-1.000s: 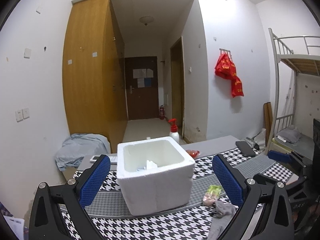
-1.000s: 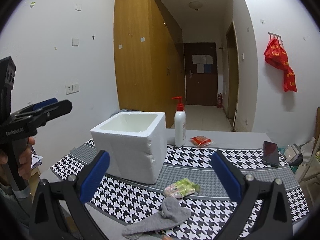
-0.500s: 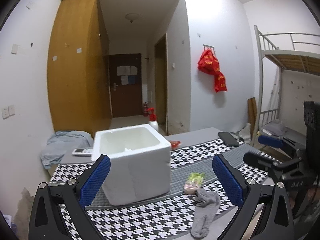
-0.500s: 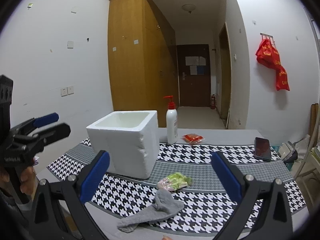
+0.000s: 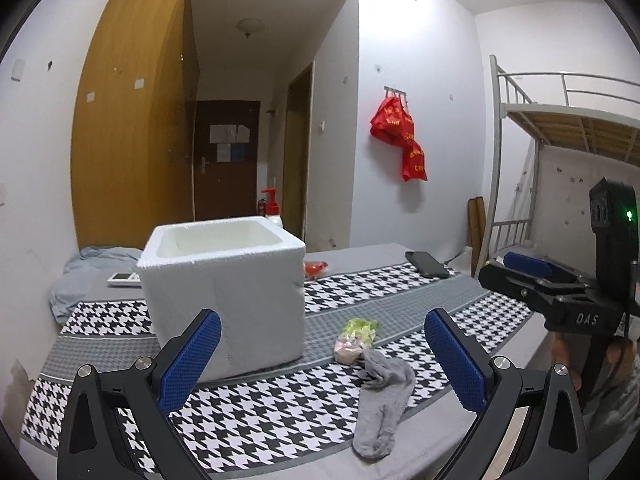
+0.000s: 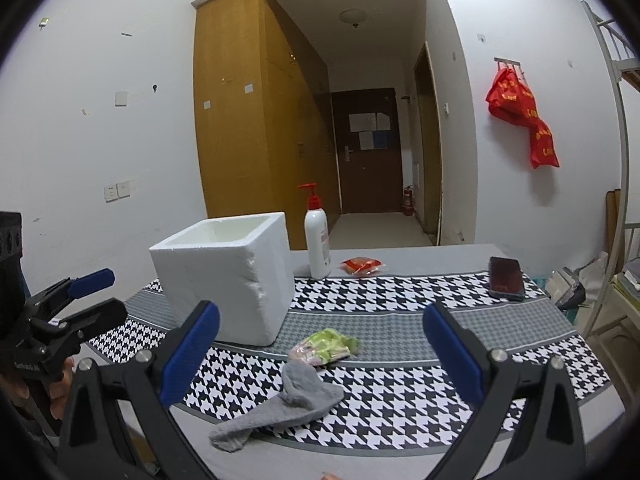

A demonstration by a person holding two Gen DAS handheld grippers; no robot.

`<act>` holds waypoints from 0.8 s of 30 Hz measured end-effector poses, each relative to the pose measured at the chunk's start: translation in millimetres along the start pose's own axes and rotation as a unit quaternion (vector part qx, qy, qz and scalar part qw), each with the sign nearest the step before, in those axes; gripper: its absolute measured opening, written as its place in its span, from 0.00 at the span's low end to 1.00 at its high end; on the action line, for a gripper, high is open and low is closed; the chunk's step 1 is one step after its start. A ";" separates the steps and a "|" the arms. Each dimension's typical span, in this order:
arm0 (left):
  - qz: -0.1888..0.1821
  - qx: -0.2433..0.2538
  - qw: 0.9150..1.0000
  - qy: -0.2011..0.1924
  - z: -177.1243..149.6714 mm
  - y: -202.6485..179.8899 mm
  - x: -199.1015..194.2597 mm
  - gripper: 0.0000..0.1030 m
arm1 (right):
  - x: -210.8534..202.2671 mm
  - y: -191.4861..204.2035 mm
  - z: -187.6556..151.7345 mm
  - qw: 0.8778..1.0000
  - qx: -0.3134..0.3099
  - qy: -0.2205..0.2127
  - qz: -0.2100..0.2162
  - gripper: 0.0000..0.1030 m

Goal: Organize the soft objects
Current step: 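Withdraw both tools from the foam box toward the grey sock, then lower the left tool onto the grey sock and close on it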

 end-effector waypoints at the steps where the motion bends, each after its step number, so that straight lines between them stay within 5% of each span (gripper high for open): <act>1: -0.003 -0.001 1.000 -0.001 -1.9 -1.4 0.2 0.99 | 0.0 -0.9 -1.7 1.000 0.001 0.000 -0.002 1.00; 24: -0.068 0.026 0.995 0.073 -52.1 -36.1 48.2 0.99 | 19.8 -28.9 -37.8 0.998 0.023 0.039 -0.033 1.00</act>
Point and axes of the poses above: each gripper's, at about its wrist camera, not at the fingertips, and x roughly the way its jaws point, y to its left, z to its top, the point moved 4 cm from there along x, roughly the way its jaws point, and after that the axes turned 4 degrees about -z, right-handed, at the moved point
